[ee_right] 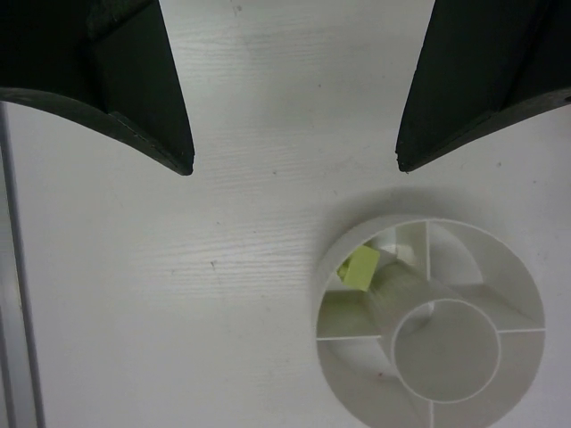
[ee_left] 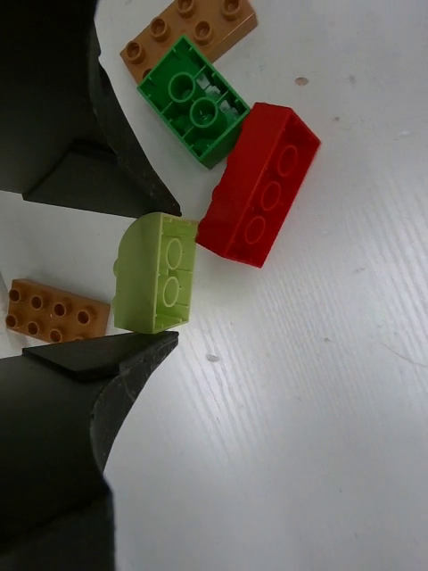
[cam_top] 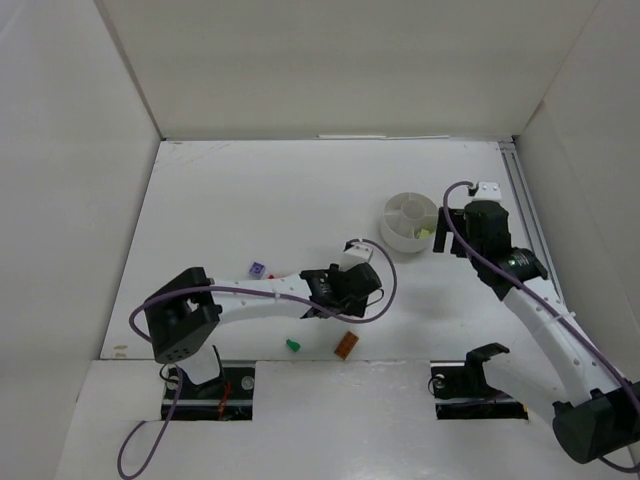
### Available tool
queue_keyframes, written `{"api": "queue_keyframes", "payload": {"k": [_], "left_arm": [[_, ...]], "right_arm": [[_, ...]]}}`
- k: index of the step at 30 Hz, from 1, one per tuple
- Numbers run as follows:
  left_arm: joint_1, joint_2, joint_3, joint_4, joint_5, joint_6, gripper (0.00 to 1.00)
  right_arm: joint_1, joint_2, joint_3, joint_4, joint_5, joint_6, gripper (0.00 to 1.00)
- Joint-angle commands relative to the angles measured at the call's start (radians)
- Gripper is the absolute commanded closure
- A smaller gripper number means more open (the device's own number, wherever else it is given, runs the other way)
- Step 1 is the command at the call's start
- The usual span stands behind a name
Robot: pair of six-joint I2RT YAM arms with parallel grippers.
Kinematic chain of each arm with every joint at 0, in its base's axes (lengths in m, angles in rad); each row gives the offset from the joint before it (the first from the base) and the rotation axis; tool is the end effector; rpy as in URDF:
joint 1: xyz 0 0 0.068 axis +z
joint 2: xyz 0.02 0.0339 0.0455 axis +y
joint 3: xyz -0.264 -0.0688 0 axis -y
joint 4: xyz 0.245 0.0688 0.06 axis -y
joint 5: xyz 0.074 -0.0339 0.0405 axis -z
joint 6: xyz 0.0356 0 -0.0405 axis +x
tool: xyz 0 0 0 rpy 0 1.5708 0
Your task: Sort the legos into containers by color
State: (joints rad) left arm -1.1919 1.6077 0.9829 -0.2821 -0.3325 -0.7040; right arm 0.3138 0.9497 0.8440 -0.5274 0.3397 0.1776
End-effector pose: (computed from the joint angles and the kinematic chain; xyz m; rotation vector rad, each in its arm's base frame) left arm 0.1328 -0.3022 0.1979 0.4556 2.4187 -0.4474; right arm 0.1968 0.0514 0.2984 0.0401 2.1637 -0.0930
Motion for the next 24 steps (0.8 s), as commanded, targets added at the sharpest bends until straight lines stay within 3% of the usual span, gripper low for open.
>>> {"api": "queue_keyframes", "payload": {"k": [1,7,12,14,18,24], "left_arm": [[-0.005,-0.074,0.105,0.020,-0.039,0.087,0.82],[-0.005,0.009,0.366,0.127,-0.134,0.245,0.77],[0.031,0.220,0.635,0.149,-0.111,0.314,0.76],[0.051,0.320,0.788,0.088,-0.111,0.324,0.76],[0.061,0.446,1.018,0.043,-0.143,0.249,0.76],[0.070,0.529,1.106,0.023,-0.206,0.013,0.73]], "right_arm": [[-0.022,-0.070,0.090,-0.117,0.114,0.132,0.01],[-0.053,-0.189,0.191,-0.292,0.283,0.246,0.01],[-0.062,-0.337,0.214,-0.345,0.318,0.255,0.01],[-0.062,-0.393,0.214,-0.364,0.340,0.255,0.01],[-0.062,-0.456,0.214,-0.382,0.366,0.255,0.01],[-0.062,-0.468,0.224,-0.402,0.386,0.255,0.01]]}}
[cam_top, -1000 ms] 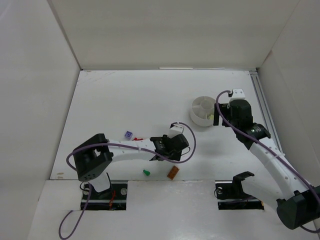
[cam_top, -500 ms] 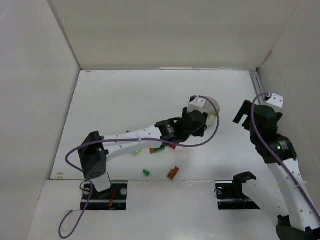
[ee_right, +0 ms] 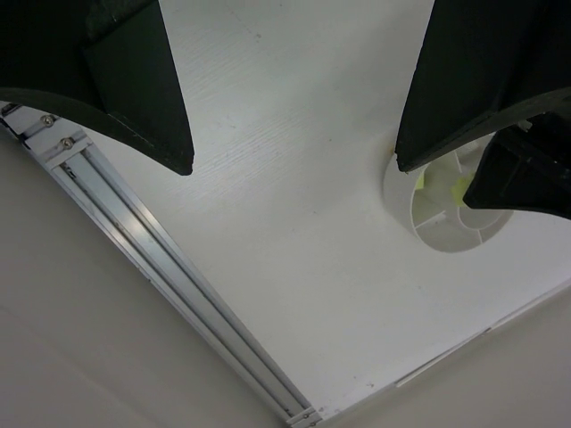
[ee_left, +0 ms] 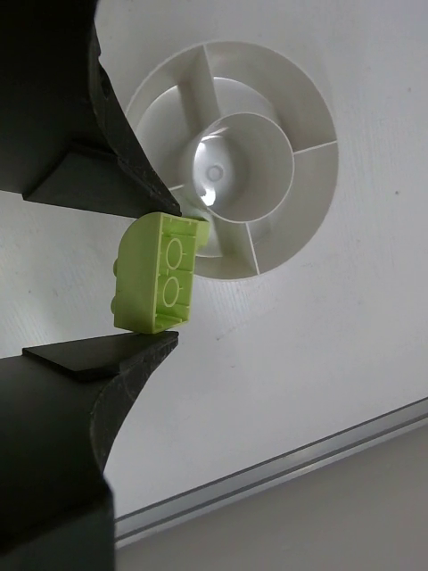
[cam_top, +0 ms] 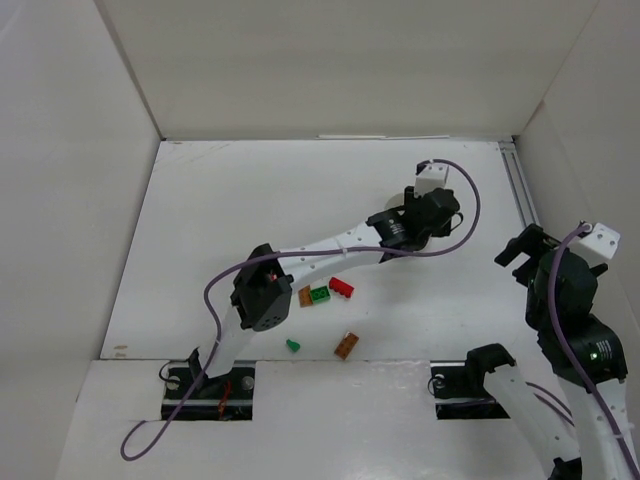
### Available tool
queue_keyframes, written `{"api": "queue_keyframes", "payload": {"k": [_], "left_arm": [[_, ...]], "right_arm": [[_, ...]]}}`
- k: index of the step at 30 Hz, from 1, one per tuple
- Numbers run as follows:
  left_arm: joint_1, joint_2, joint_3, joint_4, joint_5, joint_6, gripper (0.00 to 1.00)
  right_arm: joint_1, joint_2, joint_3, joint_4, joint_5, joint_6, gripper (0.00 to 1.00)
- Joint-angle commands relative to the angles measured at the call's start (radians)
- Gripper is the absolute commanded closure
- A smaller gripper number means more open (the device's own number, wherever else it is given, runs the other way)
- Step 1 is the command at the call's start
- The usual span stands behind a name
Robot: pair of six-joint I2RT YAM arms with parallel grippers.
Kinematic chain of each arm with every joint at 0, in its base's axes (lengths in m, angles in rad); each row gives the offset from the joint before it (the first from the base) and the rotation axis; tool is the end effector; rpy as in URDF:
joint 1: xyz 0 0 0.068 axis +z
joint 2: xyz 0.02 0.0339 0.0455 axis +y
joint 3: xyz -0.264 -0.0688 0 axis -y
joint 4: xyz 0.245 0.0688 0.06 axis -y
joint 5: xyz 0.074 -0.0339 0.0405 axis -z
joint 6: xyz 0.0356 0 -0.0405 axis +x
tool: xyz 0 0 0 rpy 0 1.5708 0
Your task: Sort the legos into containers by color
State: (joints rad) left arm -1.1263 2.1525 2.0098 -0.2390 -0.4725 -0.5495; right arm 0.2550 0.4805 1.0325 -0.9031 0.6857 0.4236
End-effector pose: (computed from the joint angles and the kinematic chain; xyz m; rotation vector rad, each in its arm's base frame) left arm 0.2357 -0.4573 0.3193 0.2491 1.9503 -0.6627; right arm 0.0622 -0.0071 0.3802 0.5954 1.7455 -0.1862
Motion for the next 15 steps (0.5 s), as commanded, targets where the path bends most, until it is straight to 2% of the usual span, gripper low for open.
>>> {"api": "queue_keyframes", "payload": {"k": [1,5,15], "left_arm": [[0.005,-0.016,0.089,-0.029,-0.080,-0.176,0.73],[0.005,0.007,0.089,-0.049,-0.130,-0.305,0.73],[0.005,0.063,0.098,-0.072,-0.153,-0.432,0.73]], "right_arm": [[-0.003,0.015,0.035,-0.039,0.040,0.009,0.01],[-0.003,0.024,0.035,-0.048,0.051,0.009,0.01],[-0.003,0.024,0.035,-0.066,0.078,0.009,0.01]]}}
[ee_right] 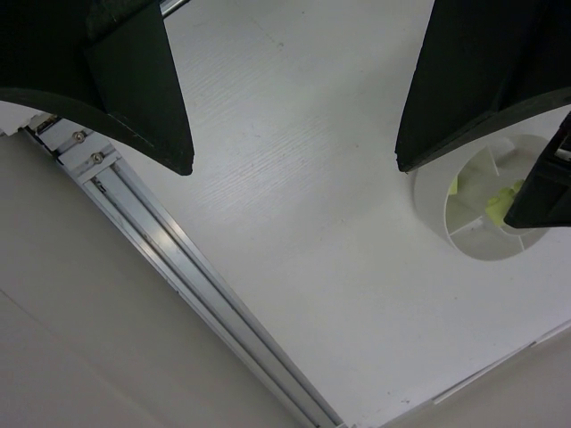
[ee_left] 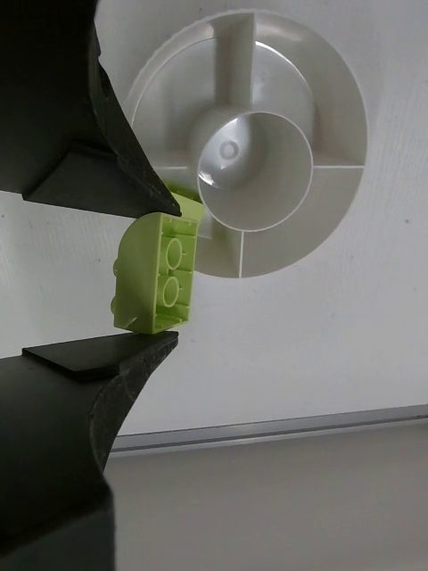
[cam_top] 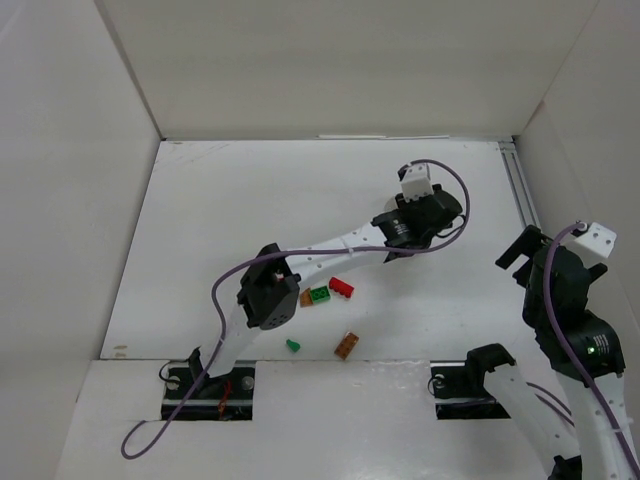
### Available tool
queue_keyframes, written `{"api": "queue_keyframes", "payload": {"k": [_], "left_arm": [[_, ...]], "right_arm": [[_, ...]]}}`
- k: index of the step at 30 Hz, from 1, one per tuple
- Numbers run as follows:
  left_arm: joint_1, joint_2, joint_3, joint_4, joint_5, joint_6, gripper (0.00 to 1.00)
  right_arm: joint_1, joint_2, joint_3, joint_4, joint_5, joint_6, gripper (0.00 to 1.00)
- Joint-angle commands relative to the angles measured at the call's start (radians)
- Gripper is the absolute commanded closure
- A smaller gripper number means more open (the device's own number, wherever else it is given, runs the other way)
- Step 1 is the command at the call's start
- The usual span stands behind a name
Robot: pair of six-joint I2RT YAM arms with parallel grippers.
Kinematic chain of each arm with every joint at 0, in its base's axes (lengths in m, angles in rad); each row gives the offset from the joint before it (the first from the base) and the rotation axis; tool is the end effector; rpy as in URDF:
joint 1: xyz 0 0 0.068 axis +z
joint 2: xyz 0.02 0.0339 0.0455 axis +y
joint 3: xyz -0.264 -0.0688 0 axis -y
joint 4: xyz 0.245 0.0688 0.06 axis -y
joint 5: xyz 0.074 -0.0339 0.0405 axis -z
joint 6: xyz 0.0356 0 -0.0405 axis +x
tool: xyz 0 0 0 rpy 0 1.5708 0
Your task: Sort the legos into containers by color
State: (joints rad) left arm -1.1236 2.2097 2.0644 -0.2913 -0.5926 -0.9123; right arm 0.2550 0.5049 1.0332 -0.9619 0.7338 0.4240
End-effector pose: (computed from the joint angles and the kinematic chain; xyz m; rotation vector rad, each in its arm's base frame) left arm 0.2438 -0.4624 0.3055 -0.1730 1.9981 -0.7514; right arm 0.0655 -0.0076 0.3743 0.6064 1.7980 -0.2756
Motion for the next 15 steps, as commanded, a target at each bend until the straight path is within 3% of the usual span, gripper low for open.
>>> {"api": "queue_keyframes", "payload": {"k": [1,8,15], "left_arm": [[0.002,0.005,0.043,-0.020,-0.024,-0.086,0.73],[0.002,0.042,0.043,-0.054,-0.053,-0.149,0.73],[0.002,0.051,0.053,-0.083,-0.081,-0.198,0.61]], "right_arm": [[-0.003,-0.009,0.034,-0.008,0.030,0.009,0.01],[-0.003,-0.019,0.025,-0.008,0.030,0.009,0.01],[-0.003,-0.028,0.025,-0.008,0.039,0.009,0.01]]}}
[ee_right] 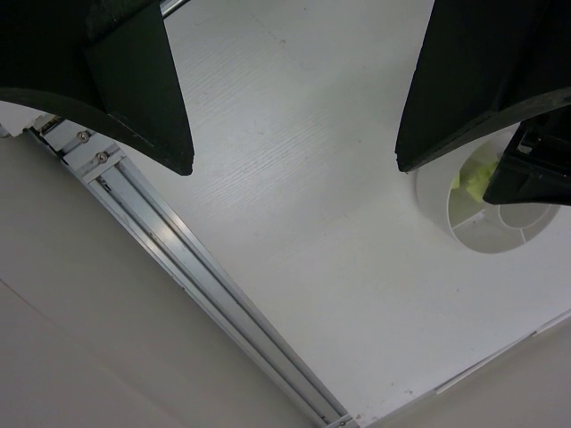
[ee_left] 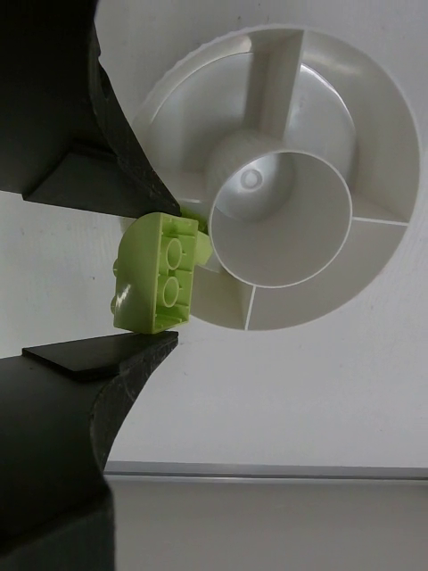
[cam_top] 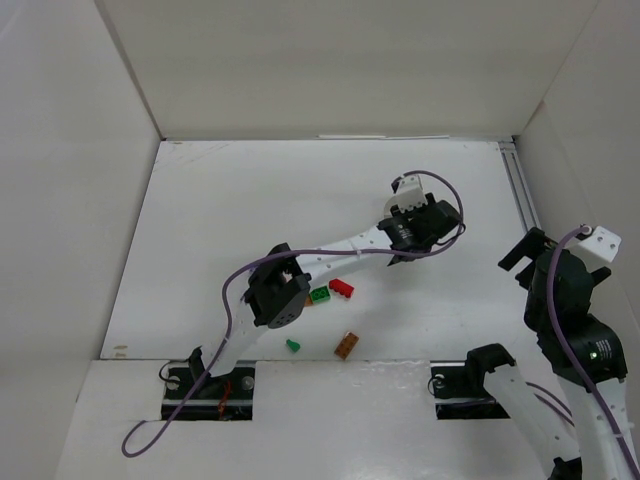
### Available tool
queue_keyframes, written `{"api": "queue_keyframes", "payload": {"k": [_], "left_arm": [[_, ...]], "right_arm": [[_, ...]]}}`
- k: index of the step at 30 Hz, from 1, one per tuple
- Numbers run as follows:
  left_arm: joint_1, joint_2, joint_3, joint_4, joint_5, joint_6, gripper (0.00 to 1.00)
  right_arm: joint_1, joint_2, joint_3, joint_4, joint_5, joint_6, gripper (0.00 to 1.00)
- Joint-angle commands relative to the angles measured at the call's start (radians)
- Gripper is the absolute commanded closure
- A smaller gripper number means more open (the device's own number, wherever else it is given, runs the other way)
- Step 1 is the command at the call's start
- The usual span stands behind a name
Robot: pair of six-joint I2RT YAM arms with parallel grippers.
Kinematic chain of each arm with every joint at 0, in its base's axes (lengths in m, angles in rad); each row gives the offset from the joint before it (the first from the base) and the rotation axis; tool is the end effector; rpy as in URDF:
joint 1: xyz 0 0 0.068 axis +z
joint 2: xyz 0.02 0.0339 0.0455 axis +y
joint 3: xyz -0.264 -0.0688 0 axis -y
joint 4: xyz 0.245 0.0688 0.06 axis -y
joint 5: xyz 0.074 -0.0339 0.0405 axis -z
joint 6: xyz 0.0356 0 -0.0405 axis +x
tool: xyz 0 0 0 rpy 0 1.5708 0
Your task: Sort the legos into containers by color
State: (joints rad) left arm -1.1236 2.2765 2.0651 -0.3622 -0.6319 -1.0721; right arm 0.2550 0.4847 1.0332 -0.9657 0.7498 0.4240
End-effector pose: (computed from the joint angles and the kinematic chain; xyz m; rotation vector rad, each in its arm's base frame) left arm 0.2480 -0.4685 0.2660 -0.3141 2.0728 -0.6931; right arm 0.0600 -0.0094 0.3749 0.6188 1.7768 -0.2814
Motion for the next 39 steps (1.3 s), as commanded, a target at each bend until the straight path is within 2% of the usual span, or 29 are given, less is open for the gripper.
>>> {"api": "queue_keyframes", "payload": {"k": [1,4,9,12,19,24,27,28,30,31,33,34,35,36,39], "left_arm": [[0.002,-0.015,0.052,-0.012,-0.042,-0.038,0.58],[0.002,-0.006,0.052,-0.012,-0.042,-0.038,0.55],[0.012,0.003,0.052,-0.012,-0.042,-0.049,0.40],[0.012,0.003,0.052,-0.012,-0.042,-0.049,0.35],[0.012,-0.020,0.041,-0.012,-0.031,-0.049,0.35],[0.012,-0.130,-0.049,0.040,0.000,0.068,0.21],[0.012,-0.264,-0.162,0.086,0.014,0.144,0.15],[0.012,-0.349,-0.209,0.104,0.024,0.203,0.09],[0.012,-0.447,-0.308,0.159,0.055,0.266,0.03],[0.012,-0.548,-0.421,0.160,0.055,0.293,0.00],[0.012,-0.655,-0.541,0.160,0.025,0.293,0.00],[0.012,-0.704,-0.651,0.143,0.009,0.293,0.00],[0.022,-0.801,-0.699,0.109,-0.015,0.259,0.00],[0.037,-0.849,-0.742,0.071,-0.053,0.201,0.00],[0.058,-1.031,-0.882,-0.101,-0.092,0.106,0.00]], "right_arm": [[-0.003,-0.008,0.025,-0.004,0.023,0.009,0.01],[-0.003,-0.008,0.025,-0.004,0.023,0.009,0.01],[-0.003,-0.008,0.025,-0.004,0.023,0.009,0.01],[-0.003,-0.008,0.025,-0.004,0.023,0.009,0.01],[-0.003,-0.008,0.025,-0.004,0.023,0.009,0.01],[-0.003,-0.008,0.004,0.034,-0.010,-0.033,0.01],[-0.003,0.011,0.004,0.071,-0.085,-0.094,0.01],[-0.003,0.011,-0.005,0.115,-0.117,-0.158,0.01],[-0.003,0.011,-0.005,0.172,-0.264,-0.238,0.01],[-0.003,0.020,-0.022,0.233,-0.326,-0.314,0.01],[-0.003,0.034,-0.036,0.269,-0.499,-0.361,0.01],[-0.003,0.043,-0.047,0.283,-0.550,-0.381,0.01],[-0.003,0.069,-0.056,0.306,-0.593,-0.404,0.01],[-0.003,0.083,-0.056,0.306,-0.677,-0.416,0.01],[0.007,0.117,-0.080,0.372,-0.789,-0.438,0.01]]}}
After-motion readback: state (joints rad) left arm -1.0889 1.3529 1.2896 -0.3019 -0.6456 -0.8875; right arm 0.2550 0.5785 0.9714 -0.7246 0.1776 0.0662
